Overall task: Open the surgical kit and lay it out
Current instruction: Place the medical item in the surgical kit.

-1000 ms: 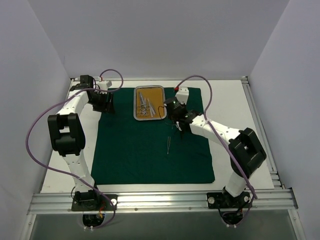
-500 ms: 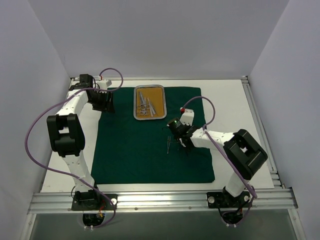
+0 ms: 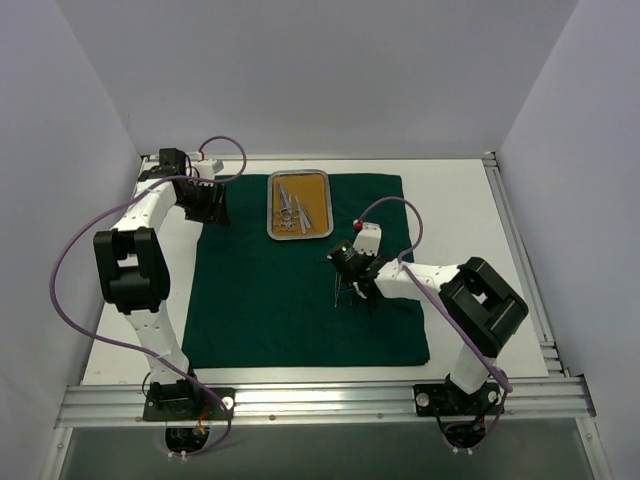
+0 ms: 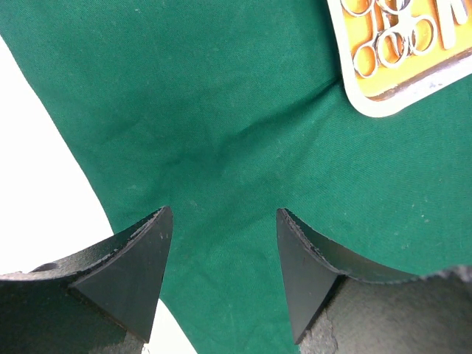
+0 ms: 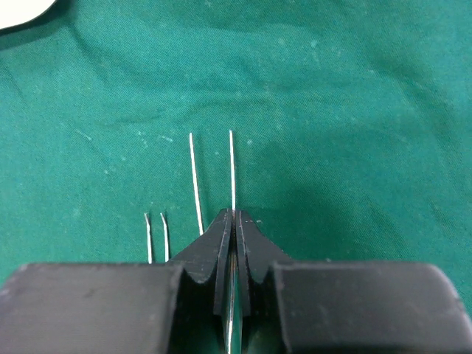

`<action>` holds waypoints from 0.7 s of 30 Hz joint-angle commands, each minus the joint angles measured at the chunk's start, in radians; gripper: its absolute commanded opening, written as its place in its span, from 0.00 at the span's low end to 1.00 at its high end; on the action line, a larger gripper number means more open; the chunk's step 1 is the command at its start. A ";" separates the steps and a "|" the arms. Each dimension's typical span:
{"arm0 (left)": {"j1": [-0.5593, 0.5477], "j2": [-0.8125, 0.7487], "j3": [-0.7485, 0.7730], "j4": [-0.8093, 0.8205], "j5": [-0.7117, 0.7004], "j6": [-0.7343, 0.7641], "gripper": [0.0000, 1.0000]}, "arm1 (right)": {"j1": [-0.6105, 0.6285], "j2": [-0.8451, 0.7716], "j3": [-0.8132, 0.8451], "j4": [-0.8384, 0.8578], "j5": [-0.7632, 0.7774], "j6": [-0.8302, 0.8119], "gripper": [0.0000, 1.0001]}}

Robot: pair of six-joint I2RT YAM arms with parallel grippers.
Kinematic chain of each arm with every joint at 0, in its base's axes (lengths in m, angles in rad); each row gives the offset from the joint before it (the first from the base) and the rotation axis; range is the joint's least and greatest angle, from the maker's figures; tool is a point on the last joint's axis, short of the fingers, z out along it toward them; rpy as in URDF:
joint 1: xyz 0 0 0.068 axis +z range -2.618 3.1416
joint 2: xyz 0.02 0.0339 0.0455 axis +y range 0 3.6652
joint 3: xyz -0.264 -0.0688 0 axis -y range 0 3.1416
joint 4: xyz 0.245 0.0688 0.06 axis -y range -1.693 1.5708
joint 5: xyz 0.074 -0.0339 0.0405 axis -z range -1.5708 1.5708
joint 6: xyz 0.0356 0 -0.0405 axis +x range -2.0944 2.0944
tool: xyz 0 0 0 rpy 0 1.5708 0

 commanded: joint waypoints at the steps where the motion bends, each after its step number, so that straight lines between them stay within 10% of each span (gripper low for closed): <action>1: -0.006 -0.033 -0.001 -0.005 0.020 0.019 0.67 | 0.012 -0.019 -0.006 -0.047 0.081 0.006 0.00; 15: -0.005 -0.030 0.003 -0.008 0.022 0.019 0.67 | 0.015 -0.009 -0.035 -0.024 0.075 0.011 0.00; 21: -0.006 -0.025 0.005 -0.008 0.024 0.019 0.67 | 0.015 -0.016 -0.018 -0.039 0.074 -0.006 0.15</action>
